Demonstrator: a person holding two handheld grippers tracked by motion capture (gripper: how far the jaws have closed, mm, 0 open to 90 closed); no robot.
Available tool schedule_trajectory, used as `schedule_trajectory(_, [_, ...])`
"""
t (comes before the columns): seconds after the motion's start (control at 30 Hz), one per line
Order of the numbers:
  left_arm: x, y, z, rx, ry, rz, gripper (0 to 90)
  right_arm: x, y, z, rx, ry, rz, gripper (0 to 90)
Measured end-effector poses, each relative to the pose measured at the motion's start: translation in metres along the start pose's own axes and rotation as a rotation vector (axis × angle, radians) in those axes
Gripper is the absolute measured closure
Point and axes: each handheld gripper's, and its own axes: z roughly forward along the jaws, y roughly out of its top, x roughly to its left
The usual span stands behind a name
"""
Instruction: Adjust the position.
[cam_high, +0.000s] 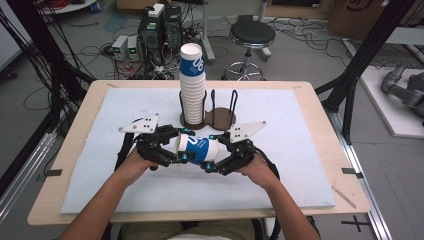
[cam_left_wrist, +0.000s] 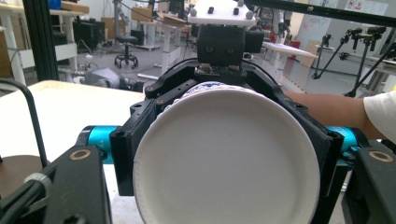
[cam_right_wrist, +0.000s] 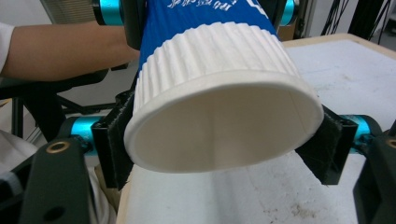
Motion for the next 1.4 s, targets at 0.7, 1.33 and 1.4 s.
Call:
schedule_trajectory(0.7, [-0.01,0.011,0.002,0.303,0.118,0.062,17.3,-0.002,0.022,-0.012,0.344,-0.042,-0.069,25.8])
schedule_trajectory(1.33, [-0.009,-0.009,0.013,0.366,0.009,0.053,31.0,0.004,0.028,-0.004,0.376,0.007,-0.107,20.5])
schedule_trajectory(1.4, [-0.009,-0.01,0.012,0.342,0.011,0.041,31.0,0.005,0.028,-0.006,0.341,0.001,-0.094,19.9])
